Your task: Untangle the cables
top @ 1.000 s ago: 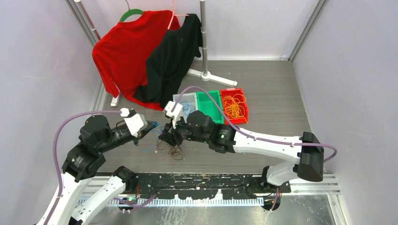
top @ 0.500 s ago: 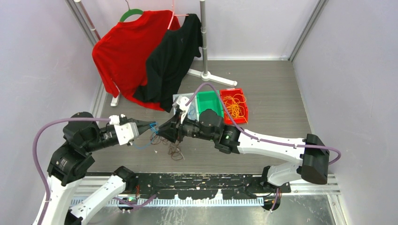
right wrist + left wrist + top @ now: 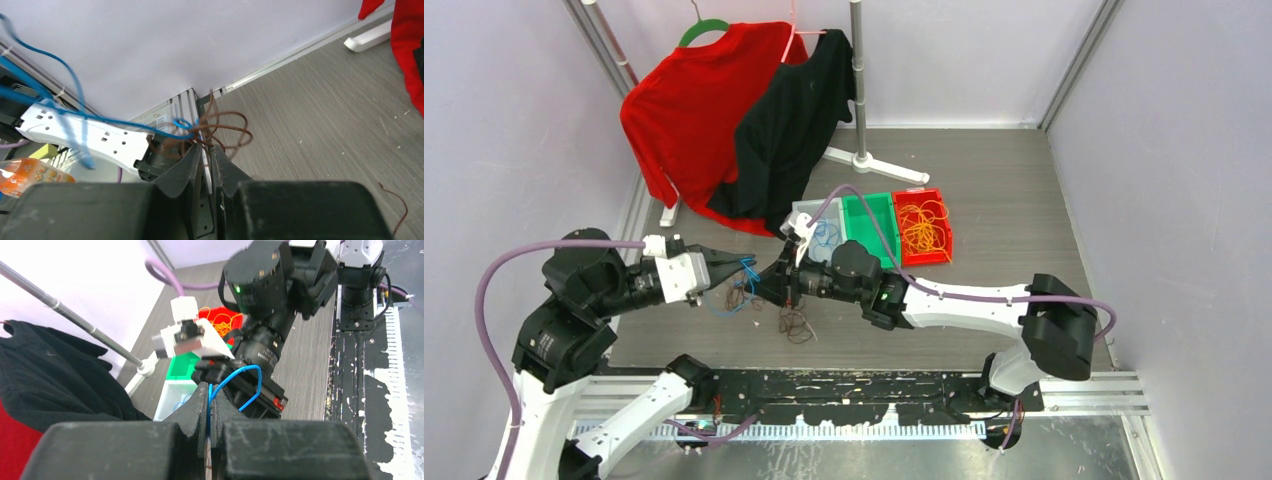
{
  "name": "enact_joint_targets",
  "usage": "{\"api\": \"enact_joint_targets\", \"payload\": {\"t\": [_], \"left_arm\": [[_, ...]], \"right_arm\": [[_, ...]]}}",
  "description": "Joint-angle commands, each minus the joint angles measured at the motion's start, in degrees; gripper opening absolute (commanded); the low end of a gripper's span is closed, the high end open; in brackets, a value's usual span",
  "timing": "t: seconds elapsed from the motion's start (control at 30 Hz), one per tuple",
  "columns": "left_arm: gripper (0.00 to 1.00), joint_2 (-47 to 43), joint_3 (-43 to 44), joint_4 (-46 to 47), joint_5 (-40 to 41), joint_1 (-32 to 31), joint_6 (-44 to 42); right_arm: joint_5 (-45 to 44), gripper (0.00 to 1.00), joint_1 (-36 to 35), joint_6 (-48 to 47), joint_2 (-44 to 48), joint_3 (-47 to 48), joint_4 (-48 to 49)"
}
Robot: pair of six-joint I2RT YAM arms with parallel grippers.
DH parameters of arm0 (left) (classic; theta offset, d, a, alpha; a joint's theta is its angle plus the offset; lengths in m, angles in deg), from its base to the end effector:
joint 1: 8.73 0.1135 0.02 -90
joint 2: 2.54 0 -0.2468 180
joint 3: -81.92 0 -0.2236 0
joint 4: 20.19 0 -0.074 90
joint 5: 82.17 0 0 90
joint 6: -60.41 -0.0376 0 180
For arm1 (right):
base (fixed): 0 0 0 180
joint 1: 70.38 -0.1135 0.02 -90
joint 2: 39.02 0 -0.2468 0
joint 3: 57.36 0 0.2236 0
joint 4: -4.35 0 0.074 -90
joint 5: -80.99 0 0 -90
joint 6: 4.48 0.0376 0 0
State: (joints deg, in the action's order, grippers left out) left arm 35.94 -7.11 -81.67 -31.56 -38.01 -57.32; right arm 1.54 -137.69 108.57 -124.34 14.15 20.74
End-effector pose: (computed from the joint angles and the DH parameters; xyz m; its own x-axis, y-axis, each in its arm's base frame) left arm 0.0448 -0.0525 0.4283 0.3096 0.2387 -0.9204 0.8819 0.2898 0.3718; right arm 0.1201 0.3051 0.3111 -0.3668 0.1206 -0.9225 -0.9063 0.1774 0.3836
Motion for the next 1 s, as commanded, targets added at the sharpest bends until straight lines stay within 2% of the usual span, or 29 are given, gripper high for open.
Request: {"api": "enact_joint_targets", "payload": {"t": [0.0,0.33,0.4,0.47,0.6,0.87,0.97], "left_arm": [[0.00,1.4,4.2,3.2,-2.9,0.0,3.8],[0.00,3.1,7.0,6.7,-2.2,0.0,5.6],[0.00,3.1,7.3,6.3,-2.0,0.0,4.4],[0.00,3.0,7.4,6.1,-1.6,0.0,3.5],[0.00,2.9,7.1,5.6,-1.4,0.0,2.1],[0.00,2.8,5.9,5.0,-1.6,0.0,-0.7],[0.00,2.9,5.6,5.0,-1.8,0.0,-0.7]], "right_arm": [[-0.2,0.18,0.0,3.6,-1.6,-1.7,10.7],[0.2,0.17,0.0,8.3,-4.2,-7.5,19.0],[-0.5,0.21,0.0,8.0,-2.4,-9.7,19.7],[-1.6,0.32,0.0,6.9,0.4,-11.7,19.1],[-0.4,0.39,0.0,4.0,7.0,-12.7,11.6],[9.5,0.49,0.0,-1.6,21.1,-10.7,-5.9],[8.6,0.54,0.0,-3.7,23.8,-9.5,-9.5]]}}
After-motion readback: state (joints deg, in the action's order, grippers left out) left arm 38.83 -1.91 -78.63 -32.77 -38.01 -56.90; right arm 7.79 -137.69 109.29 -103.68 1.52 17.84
